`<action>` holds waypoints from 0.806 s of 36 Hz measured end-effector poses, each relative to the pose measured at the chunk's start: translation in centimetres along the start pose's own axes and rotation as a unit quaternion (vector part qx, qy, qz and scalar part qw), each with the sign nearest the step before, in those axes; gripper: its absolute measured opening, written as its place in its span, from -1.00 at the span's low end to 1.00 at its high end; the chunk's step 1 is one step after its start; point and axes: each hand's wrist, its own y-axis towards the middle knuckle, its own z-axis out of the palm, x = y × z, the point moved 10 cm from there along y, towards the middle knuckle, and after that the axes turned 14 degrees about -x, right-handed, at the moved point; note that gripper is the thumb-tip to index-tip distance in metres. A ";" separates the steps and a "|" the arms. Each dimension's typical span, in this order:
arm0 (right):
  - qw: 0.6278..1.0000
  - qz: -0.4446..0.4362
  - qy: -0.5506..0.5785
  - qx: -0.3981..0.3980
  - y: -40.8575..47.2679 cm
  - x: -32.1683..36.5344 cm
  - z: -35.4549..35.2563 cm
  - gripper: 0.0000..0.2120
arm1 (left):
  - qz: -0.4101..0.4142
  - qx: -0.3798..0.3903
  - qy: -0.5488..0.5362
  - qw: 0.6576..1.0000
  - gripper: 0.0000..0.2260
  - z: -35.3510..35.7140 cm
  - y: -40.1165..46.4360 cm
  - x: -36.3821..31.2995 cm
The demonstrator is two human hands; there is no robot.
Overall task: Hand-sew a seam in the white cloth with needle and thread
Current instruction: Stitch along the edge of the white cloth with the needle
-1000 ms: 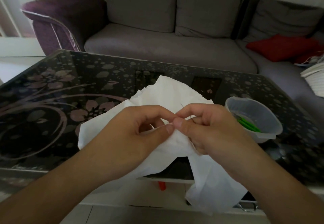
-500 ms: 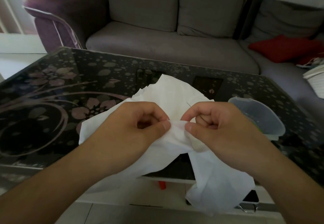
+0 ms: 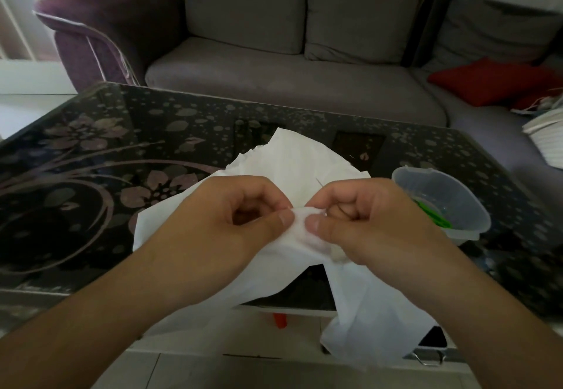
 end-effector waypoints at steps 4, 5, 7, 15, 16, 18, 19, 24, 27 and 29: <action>0.999 0.039 0.015 0.015 0.1 -0.5 0.0 -0.87 | -0.010 -0.001 -0.001 1.000 -0.90 0.2 0.0 0.1; 0.998 0.054 0.019 0.018 0.2 -0.8 0.0 -0.87 | -0.011 -0.002 0.000 1.000 -0.90 0.2 0.0 0.1; 0.994 0.086 0.065 0.033 -0.1 -0.9 0.2 -0.84 | -0.015 -0.003 -0.001 1.000 -0.90 0.2 0.0 0.1; 0.995 0.078 0.045 -0.053 0.9 -1.0 -1.1 -0.74 | -0.027 -0.008 0.000 1.000 -0.90 0.0 0.1 0.2; 0.996 0.060 0.050 -0.053 0.6 -0.5 -1.3 -0.75 | -0.028 -0.007 -0.004 1.000 -0.90 0.1 0.0 0.3; 0.996 0.014 0.072 -0.044 0.1 0.7 -1.4 -0.82 | -0.027 -0.005 -0.009 1.000 -0.90 0.1 0.0 0.3; 0.996 -0.010 0.074 -0.041 -0.1 1.2 -1.5 -0.85 | -0.025 -0.004 -0.008 1.000 -0.91 0.1 0.0 0.2; 0.993 -0.059 0.094 -0.037 -0.2 2.0 -1.6 -0.81 | -0.018 -0.007 -0.002 1.000 -0.90 -0.1 0.1 0.0; 0.995 -0.047 0.087 -0.031 -0.3 1.9 -1.2 -0.81 | -0.022 -0.002 -0.018 1.000 -0.90 0.1 0.0 0.1; 0.996 -0.039 0.074 -0.019 -0.4 1.7 -0.5 -0.79 | -0.022 0.000 -0.026 0.999 -0.91 0.1 0.0 0.1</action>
